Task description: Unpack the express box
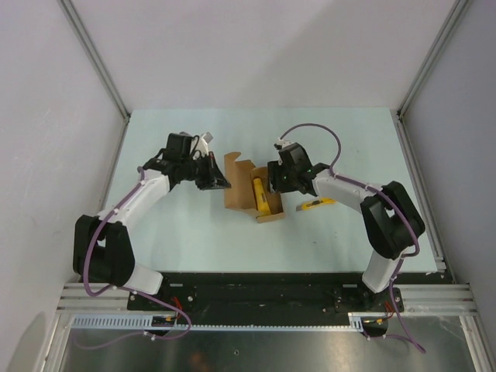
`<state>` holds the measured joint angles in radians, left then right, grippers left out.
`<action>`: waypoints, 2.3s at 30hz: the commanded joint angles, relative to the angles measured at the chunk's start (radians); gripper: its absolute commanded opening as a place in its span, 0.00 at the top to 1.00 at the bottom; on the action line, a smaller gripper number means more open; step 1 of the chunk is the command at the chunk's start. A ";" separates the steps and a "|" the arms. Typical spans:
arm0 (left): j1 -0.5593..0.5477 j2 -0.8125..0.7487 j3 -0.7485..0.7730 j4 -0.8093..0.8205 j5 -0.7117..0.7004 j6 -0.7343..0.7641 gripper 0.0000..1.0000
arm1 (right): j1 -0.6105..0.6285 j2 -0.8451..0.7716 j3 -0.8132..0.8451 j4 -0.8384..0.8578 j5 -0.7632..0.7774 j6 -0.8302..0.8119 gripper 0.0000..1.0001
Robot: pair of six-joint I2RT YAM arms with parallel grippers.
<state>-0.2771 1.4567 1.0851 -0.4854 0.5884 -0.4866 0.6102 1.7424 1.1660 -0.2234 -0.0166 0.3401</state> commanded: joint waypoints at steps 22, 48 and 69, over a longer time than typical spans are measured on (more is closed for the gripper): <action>0.016 -0.056 -0.007 0.004 0.103 0.023 1.00 | 0.042 -0.144 0.142 -0.022 0.058 -0.021 0.28; 0.019 -0.065 -0.033 0.004 0.048 0.034 1.00 | 0.140 0.177 0.258 -0.133 0.038 0.042 0.47; 0.045 -0.036 -0.040 -0.053 -0.001 0.123 1.00 | 0.184 0.324 0.317 -0.152 0.217 0.004 0.46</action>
<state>-0.2344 1.4288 1.0397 -0.5163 0.6182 -0.4259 0.7692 2.0399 1.4410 -0.3702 0.1368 0.3622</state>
